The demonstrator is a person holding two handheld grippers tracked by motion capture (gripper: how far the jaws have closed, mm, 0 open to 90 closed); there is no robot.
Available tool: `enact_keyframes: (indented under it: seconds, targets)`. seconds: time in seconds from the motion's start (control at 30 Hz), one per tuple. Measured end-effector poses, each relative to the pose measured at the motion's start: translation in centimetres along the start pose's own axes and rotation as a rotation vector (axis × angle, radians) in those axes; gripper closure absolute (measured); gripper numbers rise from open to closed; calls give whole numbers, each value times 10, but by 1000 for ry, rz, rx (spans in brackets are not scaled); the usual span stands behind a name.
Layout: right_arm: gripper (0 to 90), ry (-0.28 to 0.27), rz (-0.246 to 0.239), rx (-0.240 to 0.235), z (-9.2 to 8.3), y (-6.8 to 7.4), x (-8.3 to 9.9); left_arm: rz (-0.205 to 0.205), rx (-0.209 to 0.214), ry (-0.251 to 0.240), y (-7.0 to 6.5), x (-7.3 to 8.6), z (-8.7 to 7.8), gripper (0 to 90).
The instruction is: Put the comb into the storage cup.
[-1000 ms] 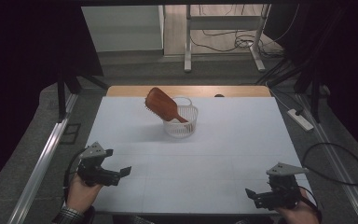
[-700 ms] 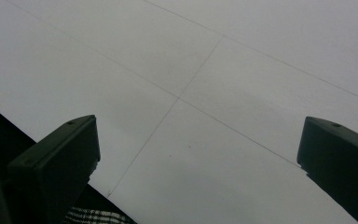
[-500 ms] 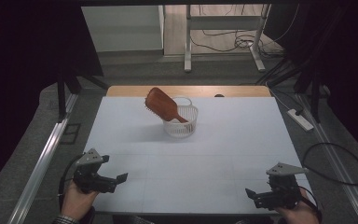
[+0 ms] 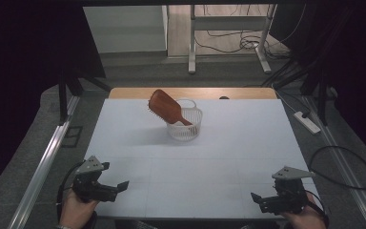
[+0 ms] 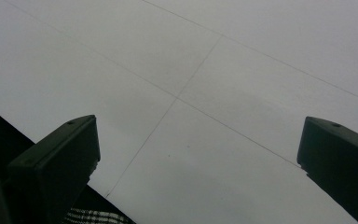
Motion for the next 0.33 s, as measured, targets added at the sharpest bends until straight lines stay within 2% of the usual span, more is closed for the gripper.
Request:
enact_keyframes:
  seconds: [0.2,0.33]
  targets:
    - [0,0,2,3,0,0,0,5,-15,36,-3,2,-1,0]
    - [0,0,2,6,0,0,0,0,-10,32,-2,2,-1,0]
Point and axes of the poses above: each handheld gripper's, and its own axes: z roughly forward along the jaws, x roughly out of its underside, y roughly to its left, the point moved 4 cm from there along z, roughly forward along the jaws, and after that the axes turned 2 degrees about y, right-handed, at the moved point
